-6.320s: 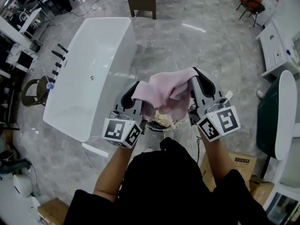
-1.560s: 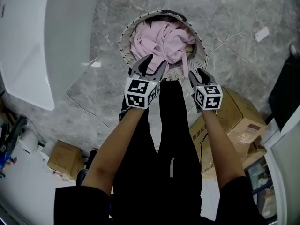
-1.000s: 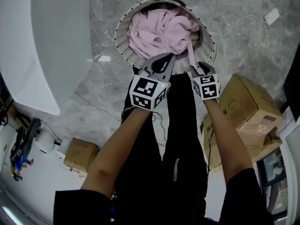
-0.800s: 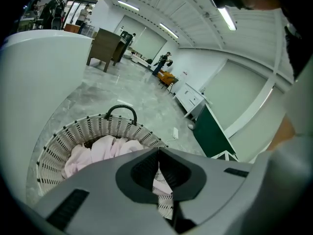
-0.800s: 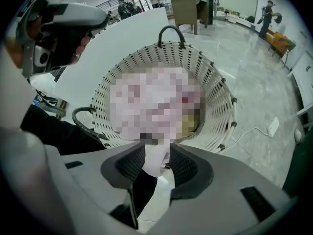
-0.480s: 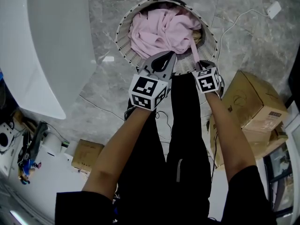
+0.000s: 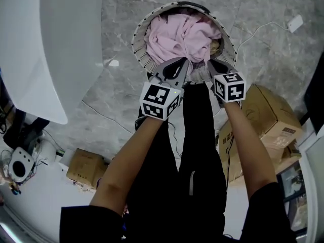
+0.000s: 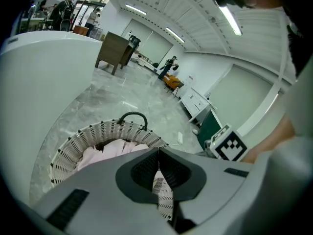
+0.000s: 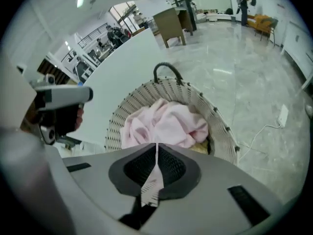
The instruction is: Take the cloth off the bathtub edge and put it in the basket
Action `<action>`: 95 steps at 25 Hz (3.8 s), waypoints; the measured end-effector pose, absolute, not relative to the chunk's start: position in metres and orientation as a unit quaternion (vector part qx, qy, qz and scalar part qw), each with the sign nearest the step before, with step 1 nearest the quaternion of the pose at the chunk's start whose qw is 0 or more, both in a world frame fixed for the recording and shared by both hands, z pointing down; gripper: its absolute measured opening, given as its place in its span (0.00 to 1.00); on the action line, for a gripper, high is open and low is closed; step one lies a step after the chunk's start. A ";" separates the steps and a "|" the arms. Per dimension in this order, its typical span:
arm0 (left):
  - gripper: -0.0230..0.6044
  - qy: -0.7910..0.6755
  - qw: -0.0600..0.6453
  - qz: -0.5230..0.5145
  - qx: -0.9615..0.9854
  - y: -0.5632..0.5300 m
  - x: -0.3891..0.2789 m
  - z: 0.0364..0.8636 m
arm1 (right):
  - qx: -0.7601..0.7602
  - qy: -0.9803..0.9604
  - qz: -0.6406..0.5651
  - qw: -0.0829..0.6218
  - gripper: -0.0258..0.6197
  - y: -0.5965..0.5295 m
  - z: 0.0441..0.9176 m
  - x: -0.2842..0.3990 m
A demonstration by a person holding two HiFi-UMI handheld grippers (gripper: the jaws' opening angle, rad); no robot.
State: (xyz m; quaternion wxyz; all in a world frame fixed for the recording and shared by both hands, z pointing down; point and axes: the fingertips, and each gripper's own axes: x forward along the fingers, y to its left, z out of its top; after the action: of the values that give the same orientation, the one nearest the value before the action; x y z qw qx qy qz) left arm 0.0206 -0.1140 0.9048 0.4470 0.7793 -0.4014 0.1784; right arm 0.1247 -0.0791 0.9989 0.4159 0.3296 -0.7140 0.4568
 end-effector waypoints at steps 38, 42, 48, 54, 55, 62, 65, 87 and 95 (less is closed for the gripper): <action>0.06 -0.521 0.365 0.111 0.763 -0.131 -0.027 0.629 | 0.380 -0.835 0.314 0.247 0.27 -0.156 0.634 0.075; 0.06 -0.538 0.343 0.071 0.767 -0.130 -0.019 0.545 | 0.377 -0.864 0.263 0.207 0.27 -0.153 0.536 0.081; 0.06 -0.519 0.296 0.069 0.799 -0.136 -0.014 0.445 | 0.380 -0.891 0.191 0.157 0.27 -0.149 0.412 0.079; 0.06 -0.499 0.252 0.034 0.828 -0.145 -0.026 0.350 | 0.444 -0.875 0.161 0.111 0.28 -0.139 0.332 0.078; 0.06 -0.501 0.242 0.030 0.830 -0.145 -0.031 0.336 | 0.453 -0.871 0.159 0.102 0.28 -0.138 0.323 0.074; 0.06 -0.485 0.200 0.023 0.851 -0.125 -0.057 0.276 | 0.467 -0.871 0.142 0.052 0.10 -0.122 0.264 0.037; 0.06 -0.478 0.186 0.019 0.858 -0.123 -0.064 0.265 | 0.469 -0.873 0.122 0.044 0.09 -0.120 0.242 0.020; 0.06 -0.437 0.119 0.011 0.891 -0.107 -0.089 0.237 | 0.550 -0.831 0.055 0.063 0.09 -0.096 0.227 -0.005; 0.06 -0.440 0.118 0.016 0.890 -0.098 -0.096 0.241 | 0.568 -0.819 0.058 0.058 0.09 -0.092 0.226 0.001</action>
State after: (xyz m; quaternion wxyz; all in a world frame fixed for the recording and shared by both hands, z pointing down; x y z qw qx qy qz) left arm -0.0962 -0.0977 0.2409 0.1176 0.8903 -0.4396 0.0161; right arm 0.0012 -0.0925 0.2256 0.0584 0.5680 -0.8189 0.0583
